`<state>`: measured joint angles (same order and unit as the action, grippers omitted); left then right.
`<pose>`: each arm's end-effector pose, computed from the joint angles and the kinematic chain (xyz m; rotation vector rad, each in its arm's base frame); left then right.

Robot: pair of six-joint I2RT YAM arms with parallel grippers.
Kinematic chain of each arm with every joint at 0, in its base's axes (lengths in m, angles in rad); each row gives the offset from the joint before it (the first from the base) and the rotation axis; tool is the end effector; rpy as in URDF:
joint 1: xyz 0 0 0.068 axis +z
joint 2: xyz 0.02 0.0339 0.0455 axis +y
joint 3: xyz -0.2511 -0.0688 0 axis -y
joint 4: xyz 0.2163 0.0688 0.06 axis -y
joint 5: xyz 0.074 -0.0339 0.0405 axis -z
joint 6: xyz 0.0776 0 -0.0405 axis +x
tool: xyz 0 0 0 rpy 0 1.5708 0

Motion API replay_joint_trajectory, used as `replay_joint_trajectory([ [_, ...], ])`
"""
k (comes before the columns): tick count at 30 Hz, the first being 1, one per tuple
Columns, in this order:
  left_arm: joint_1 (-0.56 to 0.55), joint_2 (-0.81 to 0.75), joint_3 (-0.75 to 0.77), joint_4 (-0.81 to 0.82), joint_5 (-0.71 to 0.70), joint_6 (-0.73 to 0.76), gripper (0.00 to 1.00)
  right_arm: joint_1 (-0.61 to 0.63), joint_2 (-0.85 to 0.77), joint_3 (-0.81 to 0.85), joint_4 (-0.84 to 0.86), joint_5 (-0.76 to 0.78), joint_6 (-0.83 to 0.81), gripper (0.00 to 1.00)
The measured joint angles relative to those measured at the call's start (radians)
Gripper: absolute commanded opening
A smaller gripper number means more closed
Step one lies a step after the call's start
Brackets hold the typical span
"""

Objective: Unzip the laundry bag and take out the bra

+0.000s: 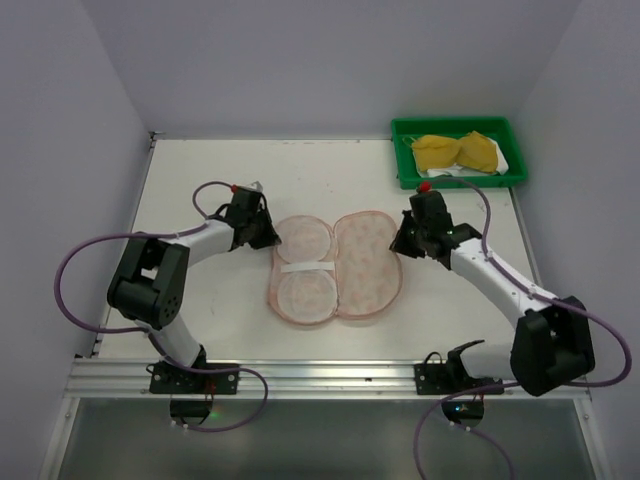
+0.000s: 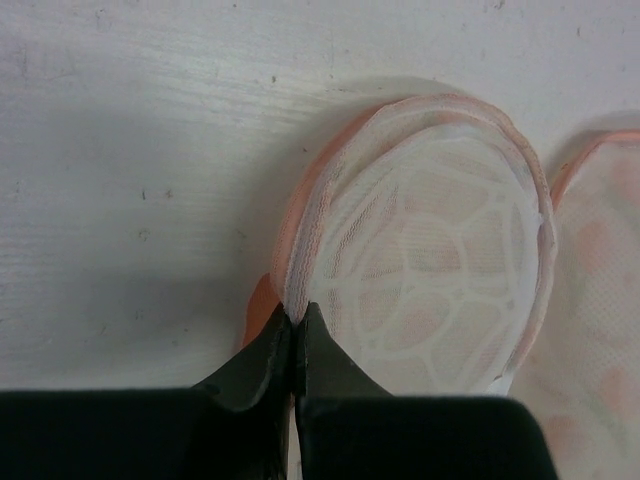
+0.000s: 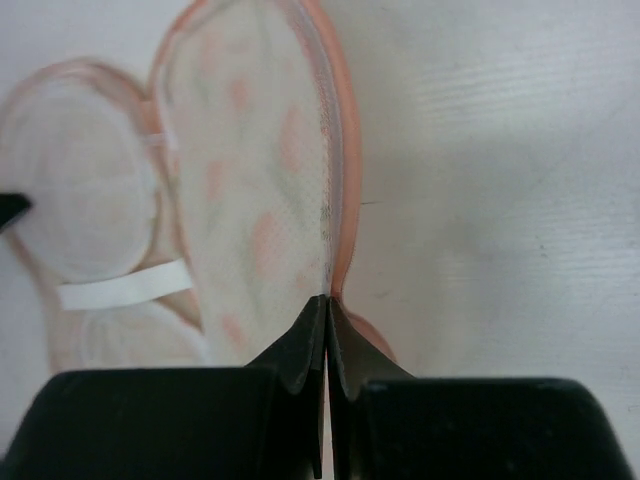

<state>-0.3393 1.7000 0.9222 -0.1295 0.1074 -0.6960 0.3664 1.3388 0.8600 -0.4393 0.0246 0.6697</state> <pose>0.3194 -0.1216 0.1344 -0.4076 2.5284 -0.5561 0.2564 0.0964 0.1911 0.3932 2.5034 0.3976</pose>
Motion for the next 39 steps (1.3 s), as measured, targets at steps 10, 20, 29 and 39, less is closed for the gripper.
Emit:
replay_joint_trajectory([
  [10,-0.055,0.072,0.09,0.049,0.064,-0.069,0.0,0.079,-0.08,0.16,0.004,-0.193,-0.06,0.0],
  [20,-0.082,0.118,0.09,0.161,0.128,-0.157,0.0,0.243,0.12,0.16,0.149,-0.304,0.032,0.0],
  [29,-0.082,0.118,0.077,0.196,0.137,-0.155,0.18,0.343,0.306,0.163,0.28,-0.335,0.073,0.05],
  [39,-0.079,0.082,0.055,0.157,0.11,-0.117,0.82,0.349,0.326,0.211,0.252,-0.333,0.019,0.83],
])
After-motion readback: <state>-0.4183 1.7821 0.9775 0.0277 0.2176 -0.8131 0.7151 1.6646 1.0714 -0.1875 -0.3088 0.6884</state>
